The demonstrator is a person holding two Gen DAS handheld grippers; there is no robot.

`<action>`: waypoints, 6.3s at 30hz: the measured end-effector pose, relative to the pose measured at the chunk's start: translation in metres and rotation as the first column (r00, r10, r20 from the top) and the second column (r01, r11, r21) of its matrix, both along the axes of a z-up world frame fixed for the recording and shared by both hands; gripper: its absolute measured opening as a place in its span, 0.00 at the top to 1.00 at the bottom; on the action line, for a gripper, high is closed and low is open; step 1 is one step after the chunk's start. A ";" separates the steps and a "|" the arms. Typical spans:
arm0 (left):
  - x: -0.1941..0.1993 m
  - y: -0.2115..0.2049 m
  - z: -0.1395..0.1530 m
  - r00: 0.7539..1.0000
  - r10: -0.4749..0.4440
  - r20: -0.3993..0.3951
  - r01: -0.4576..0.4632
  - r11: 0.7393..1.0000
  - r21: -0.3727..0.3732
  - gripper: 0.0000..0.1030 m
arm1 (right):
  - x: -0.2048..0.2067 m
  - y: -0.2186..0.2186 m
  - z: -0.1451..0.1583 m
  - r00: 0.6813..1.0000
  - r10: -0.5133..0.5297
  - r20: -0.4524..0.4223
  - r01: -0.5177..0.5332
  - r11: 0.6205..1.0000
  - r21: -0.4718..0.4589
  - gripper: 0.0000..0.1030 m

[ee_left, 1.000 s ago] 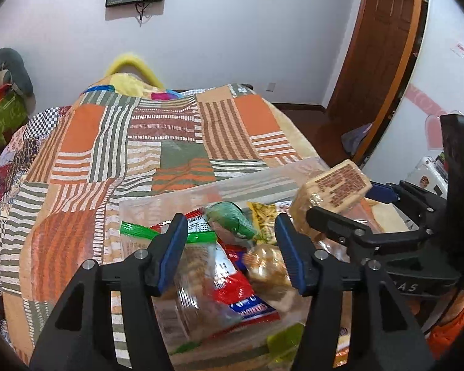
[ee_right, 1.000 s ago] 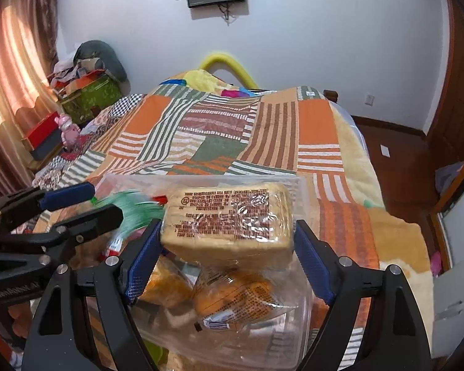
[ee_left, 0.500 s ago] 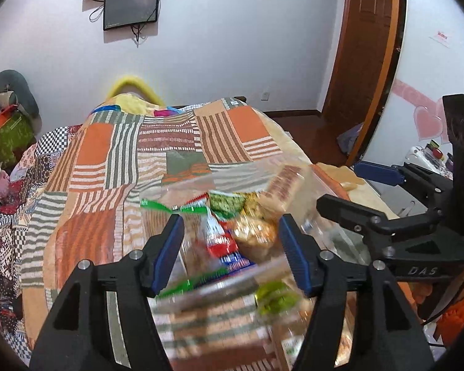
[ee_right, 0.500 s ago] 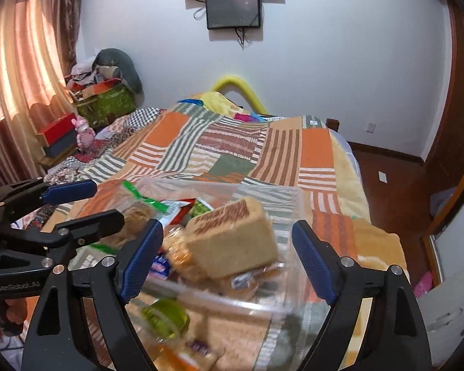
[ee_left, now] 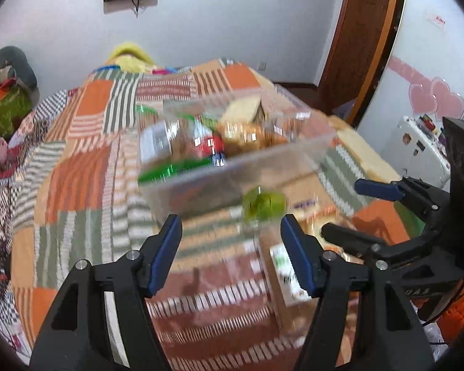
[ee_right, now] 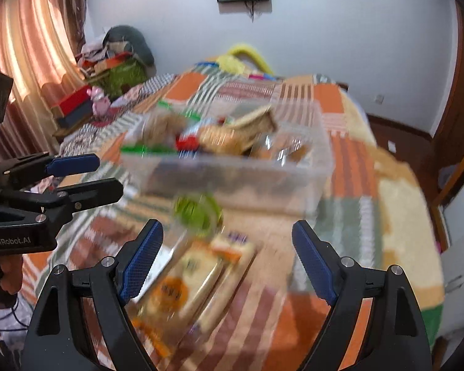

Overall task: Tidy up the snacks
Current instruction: 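Grasp the tall cracker pack with left tool while right grasps bread roll, then drop the cracker pack into the box while right tool drops bread roll in, then grasp the green jelly cup with left tool while right grasps purple bar, then drop the jelly cup into the box while right tool drops purple bar in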

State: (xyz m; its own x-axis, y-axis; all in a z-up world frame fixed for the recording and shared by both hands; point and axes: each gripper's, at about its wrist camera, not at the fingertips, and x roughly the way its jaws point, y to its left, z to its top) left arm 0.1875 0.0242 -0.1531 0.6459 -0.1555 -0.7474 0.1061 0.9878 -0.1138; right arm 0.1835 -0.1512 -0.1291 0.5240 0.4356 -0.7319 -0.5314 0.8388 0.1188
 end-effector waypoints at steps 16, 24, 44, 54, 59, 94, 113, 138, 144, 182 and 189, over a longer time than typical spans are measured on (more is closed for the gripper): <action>-0.013 -0.036 -0.048 0.991 -0.067 -0.113 0.060 0.996 -0.060 0.36 | -0.011 -0.024 -0.027 0.995 -0.047 -0.083 0.050 0.998 0.033 0.59; -0.003 -0.049 -0.066 0.991 -0.049 -0.125 0.044 0.998 -0.038 0.41 | -0.013 -0.039 -0.045 0.989 -0.098 -0.113 0.101 0.995 0.019 0.67; -0.011 -0.035 -0.017 1.000 -0.024 0.005 0.024 1.000 -0.009 0.65 | -0.010 -0.056 -0.010 0.988 -0.150 -0.026 0.152 0.982 0.112 0.69; 0.027 -0.022 0.020 0.996 0.007 0.092 -0.004 0.999 -0.033 0.65 | 0.016 -0.044 0.020 0.985 -0.162 0.066 0.153 0.979 0.132 0.69; 0.053 -0.016 0.028 0.993 0.024 0.114 -0.018 0.999 -0.049 0.65 | 0.036 -0.034 0.028 0.983 -0.164 0.088 0.152 0.980 0.131 0.69; 0.139 -0.004 0.010 0.993 0.089 0.083 -0.087 0.996 -0.020 0.59 | 0.105 -0.005 0.013 0.991 -0.130 0.036 0.129 0.991 0.026 0.54; 0.027 -0.019 0.016 0.998 0.019 0.062 -0.018 1.000 -0.020 0.43 | 0.021 -0.019 0.014 0.998 -0.056 0.004 0.055 0.994 0.099 0.43; 0.054 -0.050 -0.054 0.994 0.039 -0.104 -0.044 0.998 -0.045 0.36 | 0.006 -0.017 -0.042 0.988 -0.141 -0.058 0.141 0.990 -0.010 0.61; 0.082 -0.060 -0.073 0.986 0.055 -0.157 -0.059 0.998 -0.025 0.36 | -0.003 -0.030 -0.044 0.983 -0.167 -0.074 0.167 0.986 -0.002 0.56; 0.078 -0.038 0.050 0.990 0.008 0.139 0.001 0.998 -0.065 0.47 | 0.036 -0.018 0.024 0.972 -0.174 0.155 0.159 0.981 0.108 0.59; 0.118 -0.034 0.043 0.990 0.048 0.130 -0.042 0.998 -0.050 0.47 | 0.067 -0.006 0.018 0.977 -0.147 0.152 0.136 0.987 0.080 0.59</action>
State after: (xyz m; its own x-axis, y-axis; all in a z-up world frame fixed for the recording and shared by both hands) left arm 0.3051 -0.0095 -0.1105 0.7447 -0.1567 -0.6487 0.0783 0.9859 -0.1482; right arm 0.2503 -0.1573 -0.1106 0.6901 0.3955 -0.6061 -0.4245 0.8995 0.1036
